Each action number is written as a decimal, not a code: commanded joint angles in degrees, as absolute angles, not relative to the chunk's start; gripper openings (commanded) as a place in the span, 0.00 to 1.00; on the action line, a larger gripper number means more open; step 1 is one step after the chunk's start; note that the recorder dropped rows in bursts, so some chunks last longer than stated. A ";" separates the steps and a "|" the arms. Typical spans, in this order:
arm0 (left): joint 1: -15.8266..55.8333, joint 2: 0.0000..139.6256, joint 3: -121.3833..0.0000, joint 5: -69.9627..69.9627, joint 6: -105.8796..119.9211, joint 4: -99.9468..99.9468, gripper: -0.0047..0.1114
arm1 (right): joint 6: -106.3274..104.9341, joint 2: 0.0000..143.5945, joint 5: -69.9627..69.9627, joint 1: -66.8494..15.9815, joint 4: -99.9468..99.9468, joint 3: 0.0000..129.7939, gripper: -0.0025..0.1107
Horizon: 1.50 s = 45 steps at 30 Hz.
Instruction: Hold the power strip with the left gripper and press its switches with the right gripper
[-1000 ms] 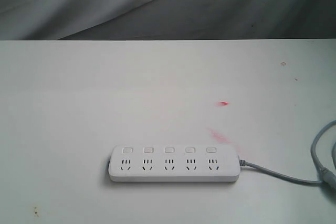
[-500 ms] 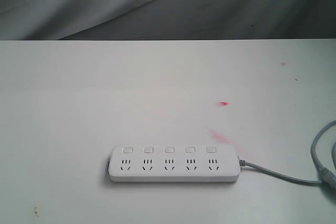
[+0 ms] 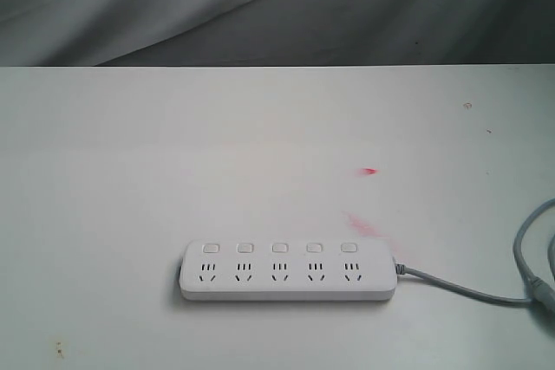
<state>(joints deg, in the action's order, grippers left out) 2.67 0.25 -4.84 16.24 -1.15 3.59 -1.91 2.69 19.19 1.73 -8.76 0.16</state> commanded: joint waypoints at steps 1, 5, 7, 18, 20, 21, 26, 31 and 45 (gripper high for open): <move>2.92 0.00 -3.30 17.78 -0.99 3.86 0.05 | -2.13 2.20 19.12 2.18 -8.09 0.00 0.02; 2.92 0.00 -3.30 19.96 -1.33 3.59 0.05 | -2.13 2.20 19.12 2.18 -8.09 0.00 0.02; 2.92 0.00 -3.30 19.96 -1.33 3.59 0.05 | -2.13 2.20 19.12 2.18 -8.09 0.00 0.02; 2.92 0.00 0.00 21.29 -1.34 5.15 0.05 | -2.13 2.20 19.12 2.18 -8.09 0.00 0.02; 2.92 0.00 0.00 21.29 -1.34 5.15 0.05 | -2.13 2.20 19.12 2.18 -8.09 0.00 0.02; 2.92 0.00 0.00 21.29 -1.34 5.15 0.05 | -2.13 2.20 19.12 2.18 -8.09 0.00 0.02; 2.92 0.00 0.00 21.29 -1.34 5.15 0.05 | -2.13 2.20 19.12 2.18 -8.09 0.00 0.02; 2.92 0.00 0.00 21.29 -1.34 5.15 0.05 | -2.13 2.20 19.12 2.18 -8.09 0.00 0.02; 2.92 0.00 0.00 21.29 -1.34 5.15 0.05 | -2.13 2.20 19.12 2.18 -8.09 0.00 0.02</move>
